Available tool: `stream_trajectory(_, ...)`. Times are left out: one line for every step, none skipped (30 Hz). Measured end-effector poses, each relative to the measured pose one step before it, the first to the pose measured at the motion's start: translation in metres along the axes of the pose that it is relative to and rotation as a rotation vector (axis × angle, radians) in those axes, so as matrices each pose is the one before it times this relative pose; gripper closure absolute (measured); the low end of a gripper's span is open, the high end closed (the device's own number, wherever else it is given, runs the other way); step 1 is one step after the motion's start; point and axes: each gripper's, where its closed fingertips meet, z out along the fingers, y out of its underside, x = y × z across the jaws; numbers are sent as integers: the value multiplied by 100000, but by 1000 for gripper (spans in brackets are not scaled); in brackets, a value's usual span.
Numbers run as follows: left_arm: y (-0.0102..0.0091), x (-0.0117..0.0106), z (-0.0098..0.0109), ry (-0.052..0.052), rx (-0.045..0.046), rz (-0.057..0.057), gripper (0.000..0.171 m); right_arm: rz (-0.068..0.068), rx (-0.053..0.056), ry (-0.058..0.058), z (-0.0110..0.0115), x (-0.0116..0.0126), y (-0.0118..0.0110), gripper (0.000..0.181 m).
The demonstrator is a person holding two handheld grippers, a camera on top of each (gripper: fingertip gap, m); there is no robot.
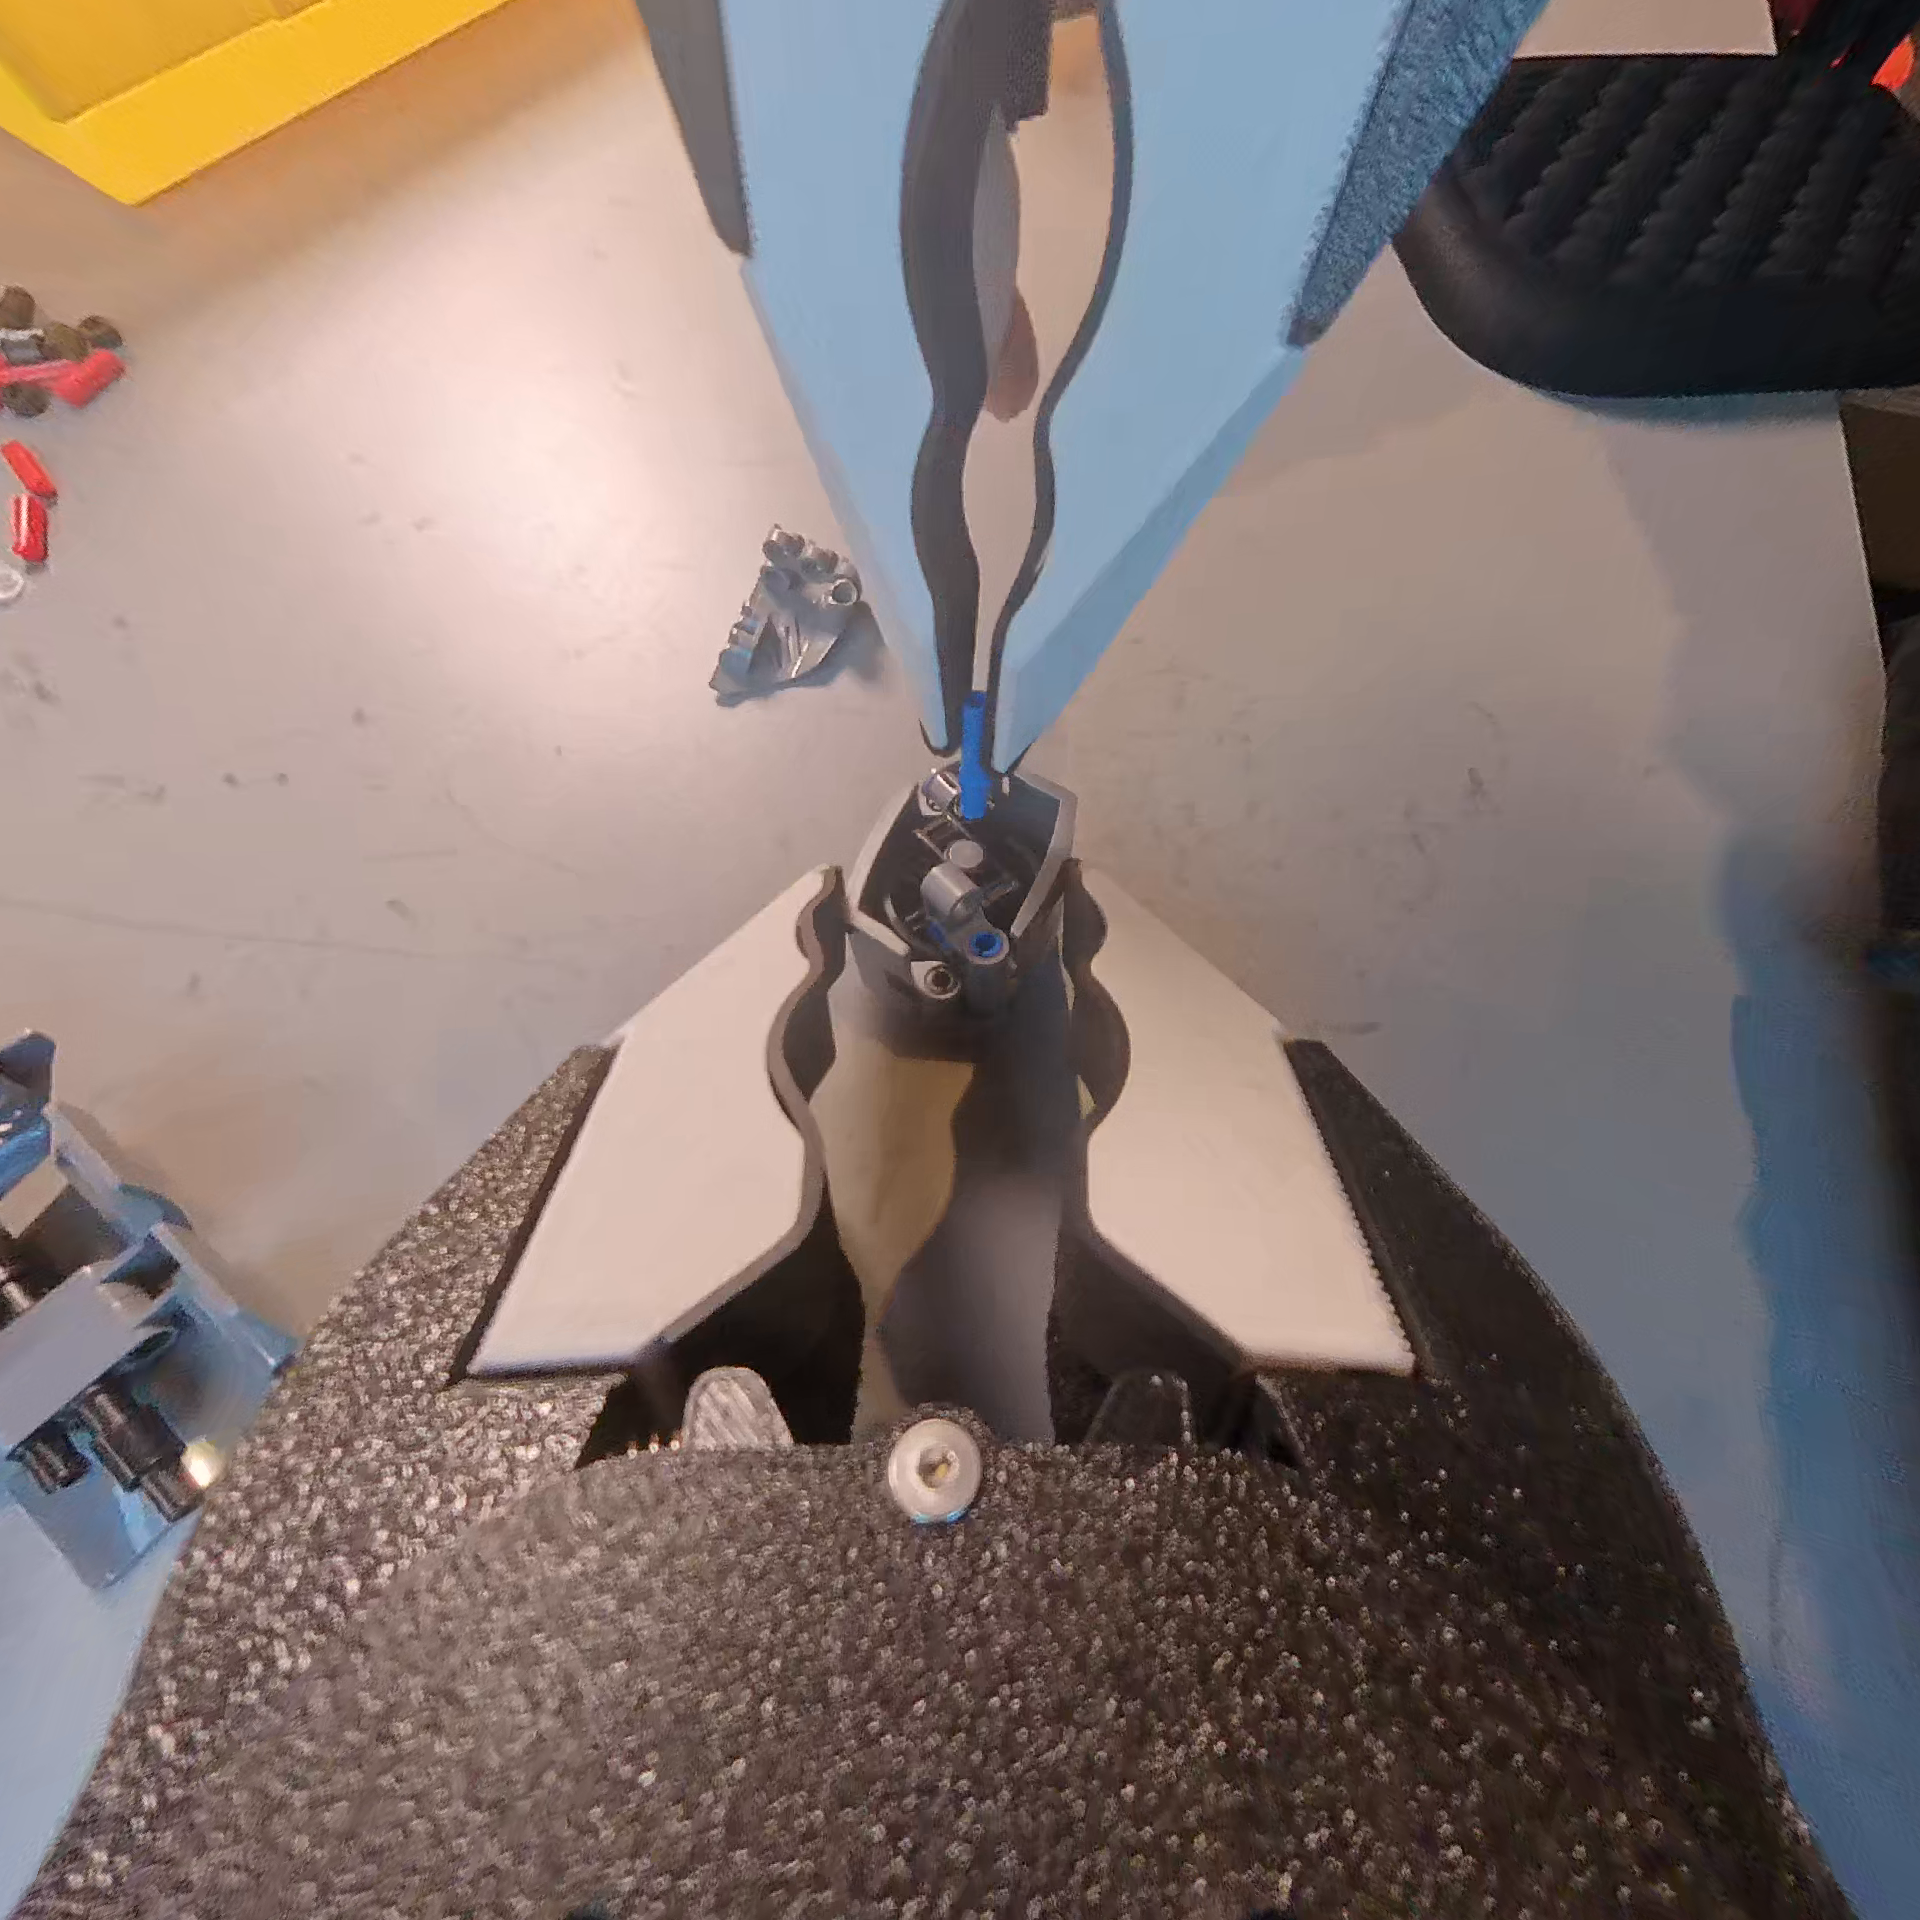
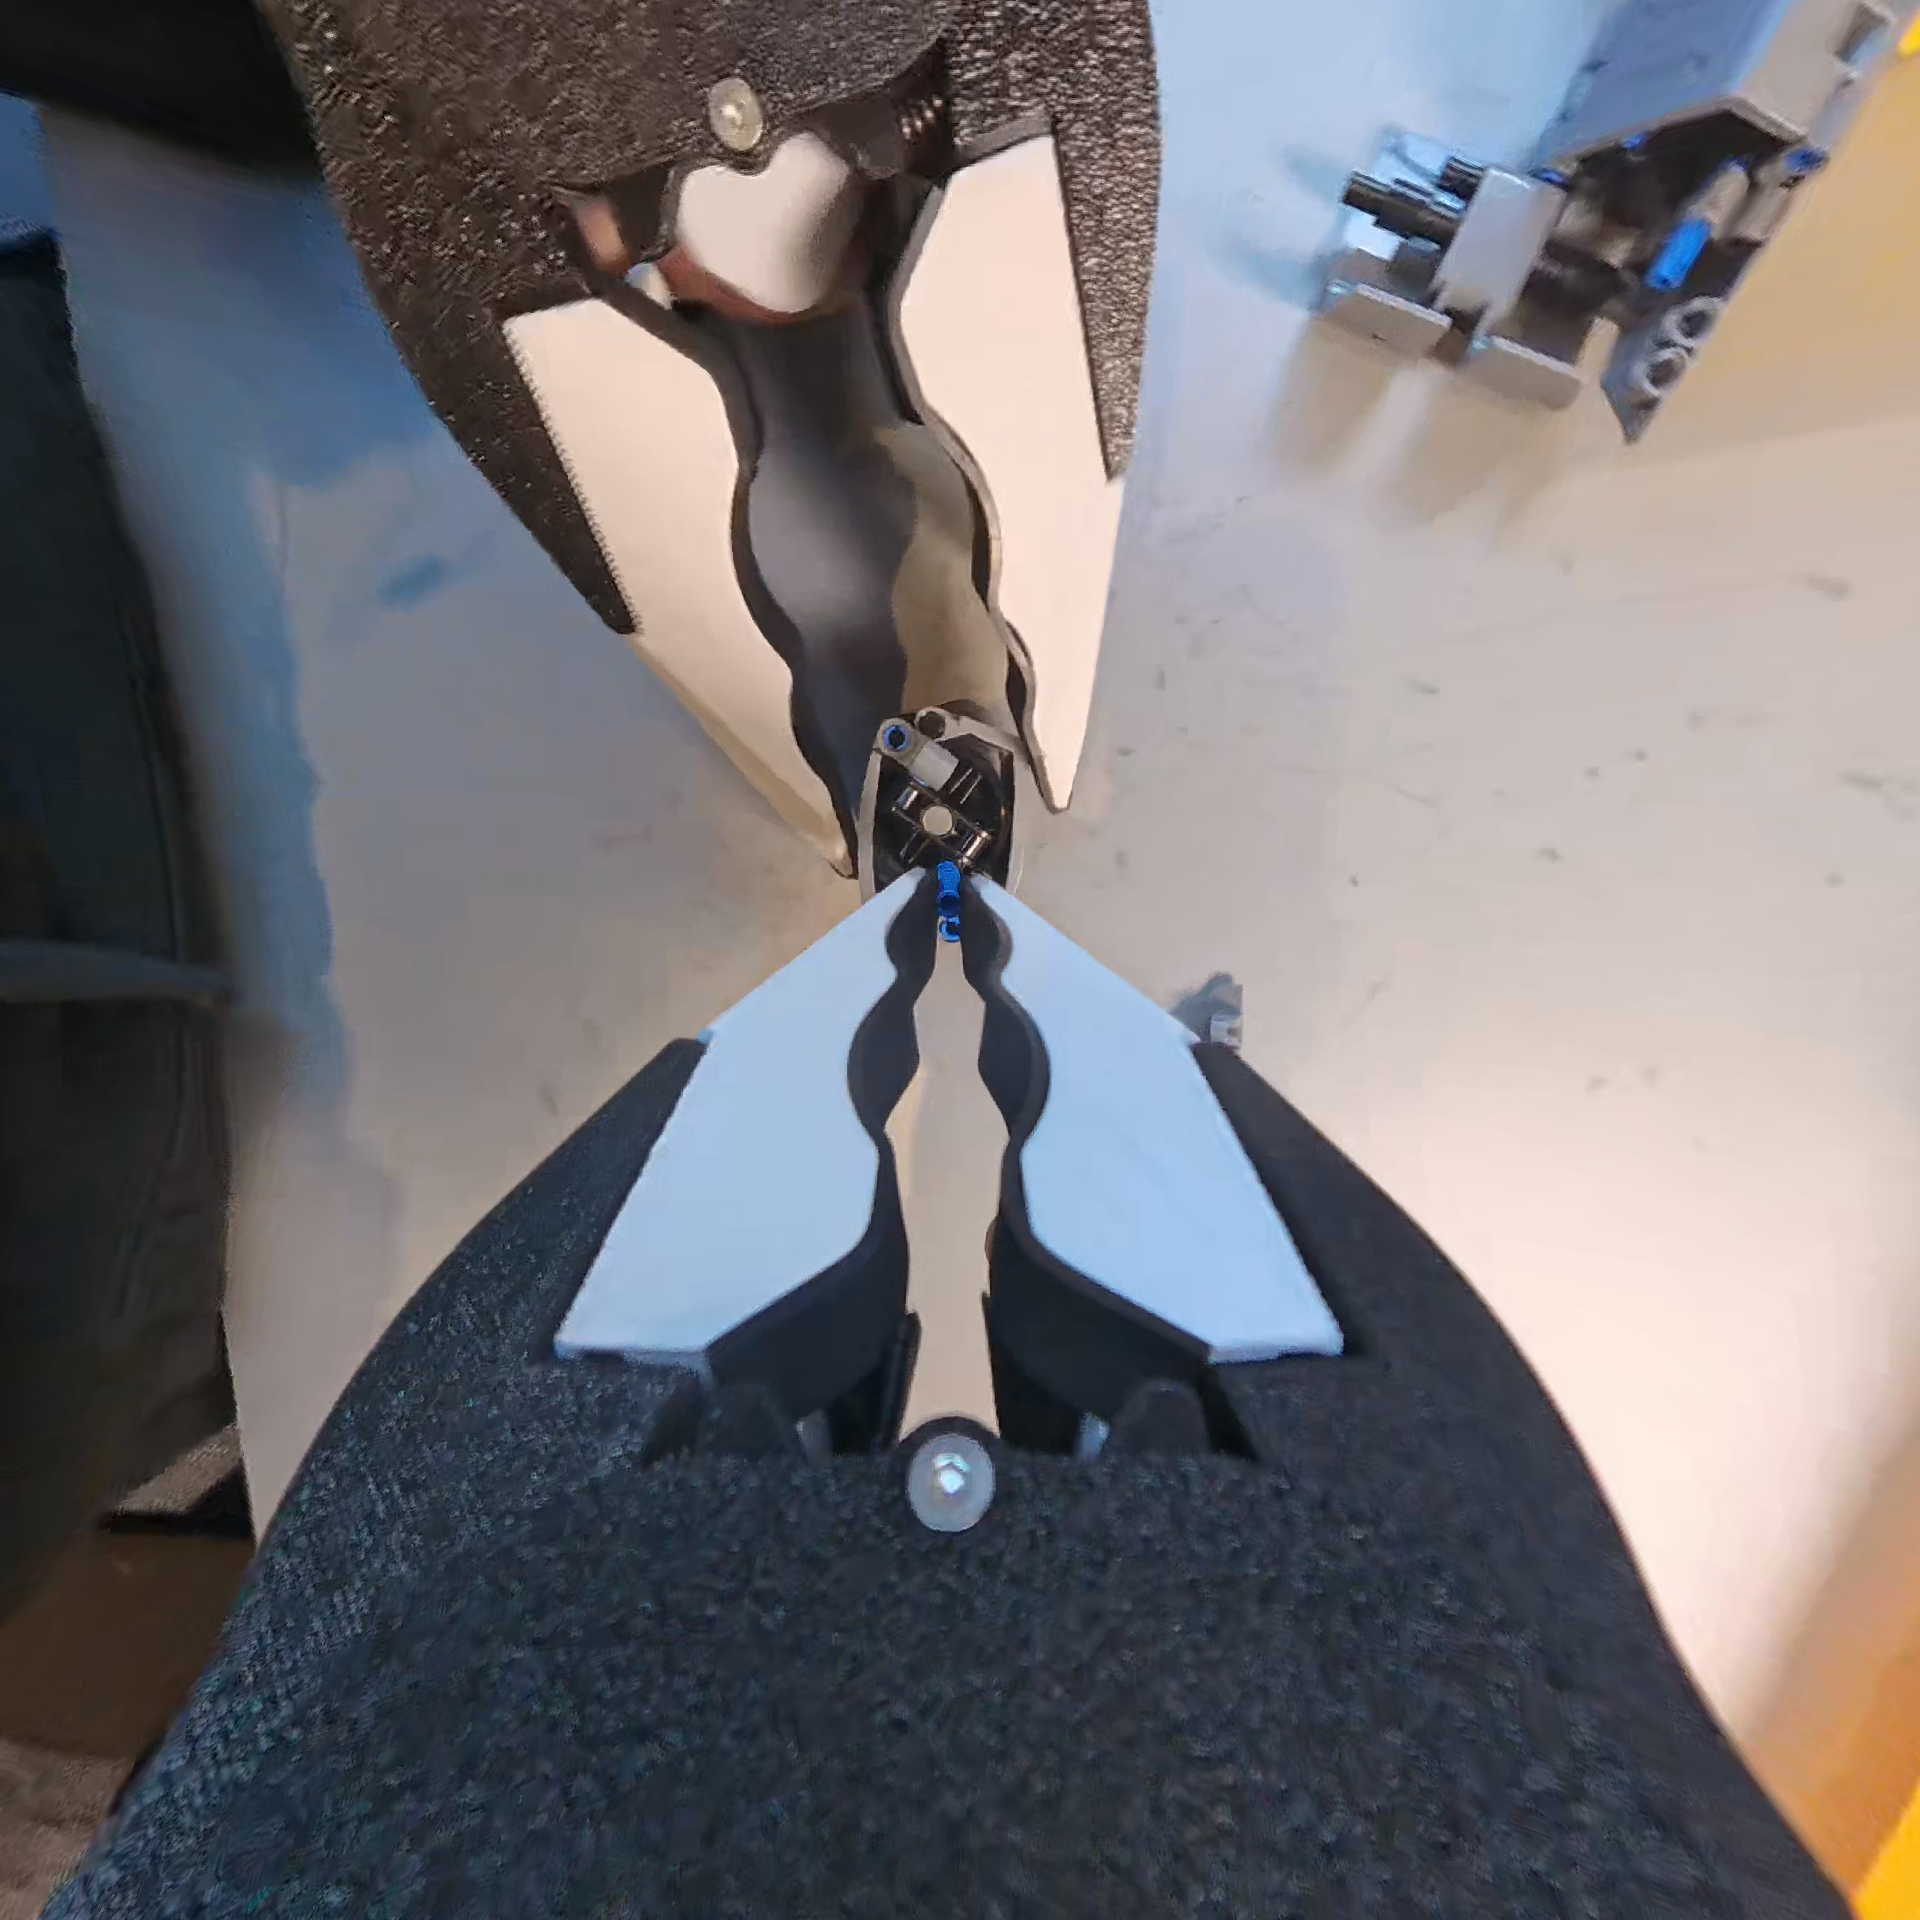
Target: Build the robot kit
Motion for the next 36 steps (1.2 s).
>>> stream_trajectory(15,-32,-23,-716,49,-806,130,142,-942,2742,-11,61,73,180)
stream_trajectory(5,-10,-5,-747,52,-408,130,-194,-999,2288,-7,-7,75,180)
stream_trajectory(7,2,-5,-664,41,-223,130,484,-710,1439,-3,-8,39,179)
stream_trajectory(4,1,0,-404,0,-116,130,587,-828,450,-1,-20,44,180)
stream_trajectory(-7,18,-6,-285,-94,80,130,-346,-1370,-386,8,-63,86,180)
stream_trajectory(2,20,-4,-391,-194,342,131,-1582,-2051,-936,2,-77,153,180)
stream_trajectory(14,15,-1,-382,-228,413,131,-1538,-1471,-811,7,-51,23,180)
stream_trajectory(22,36,-24,-143,-131,332,131,-2028,-1638,-813,11,-48,2,180)
stream_trajectory(5,3,-18,-138,116,28,131,-2071,-1802,-280,-5,-13,-26,180)
stream_trajectory(18,-1,-13,17,179,-517,131,-2411,-2070,121,1,22,-43,180)
stream_trajectory(2,-7,-26,174,296,-692,131,-2889,-1866,514,5,34,-64,180)
stream_trajectory(10,7,-22,424,290,-611,131,-2663,-1628,326,-6,4,-75,180)
stream_trajectory(17,25,-27,543,-26,-350,131,-2990,-1402,116,7,-37,-54,180)
stream_trajectory(10,60,-15,577,-11,-90,131,-4091,-1178,-213,-15,-69,-18,180)
stream_trajectory(2,68,5,435,-43,189,131,-3479,-1271,-506,1,-67,54,180)
stream_trajectory(0,44,6,313,-28,291,131,-3698,-1204,-369,-4,-35,-11,180)
stream_trajectory(6,52,-7,619,-42,99,131,-6209,-1666,183,-5,-47,26,180)
stream_trajectory(7,79,-11,930,-52,-75,131,-6267,-2119,146,-5,-78,-27,180)
stream_trajectory(13,91,2,959,-65,96,131,-6136,-2281,-63,-18,-96,-67,180)
stream_trajectory(4,38,-4,554,-31,355,131,-5322,-2152,-215,5,-42,-80,180)
stream_trajectory(8,8,-6,456,-56,591,131,-5145,-1617,-342,16,-17,-91,180)
stream_trajectory(1,8,-2,585,-65,227,131,-3599,-958,-786,14,10,-113,180)
stream_trajectory(5,-5,-4,854,-58,-178,131,-2959,20,-1163,22,-26,-136,180)
stream_trajectory(6,-13,-8,848,-65,-266,131,-1546,221,-1316,16,19,-69,180)
stream_trajectory(3,-3,-3,721,-48,-266,131,-1126,176,-1449,12,-9,-50,180)
stream_trajectory(4,-10,1,507,-58,-192,131,-1353,202,-1085,23,6,-78,180)
stream_trajectory(3,-12,-1,368,-21,-331,131,-168,684,-962,49,21,-147,180)
stream_trajectory(-2,-3,7,229,10,-344,131,1525,1927,-789,110,27,-280,180)
stream_trajectory(-4,12,5,-25,26,-21,131,2413,2514,-631,234,-33,-272,179)
stream_trajectory(-12,35,32,-246,23,370,131,2760,2604,-20,251,-31,-197,179)
stream_trajectory(-17,70,56,-303,-36,597,131,2896,2531,-251,310,-145,-73,179)
stream_trajectory(29,-15,-19,-708,-2,393,131,4522,3398,-269,3,-78,11,179)
stream_trajectory(43,-126,-72,-565,100,-1060,132,6390,2639,-981,-85,-134,461,179)
stream_trajectory(55,-136,-106,-98,99,-1441,132,7099,5495,1075,-10,83,376,180)
stream_trajectory(76,-58,-110,227,-6,-714,132,8299,8523,1815,-97,190,104,180)
stream_trajectory(77,-6,-87,142,-85,655,131,8682,9855,1625,-162,138,-130,179)
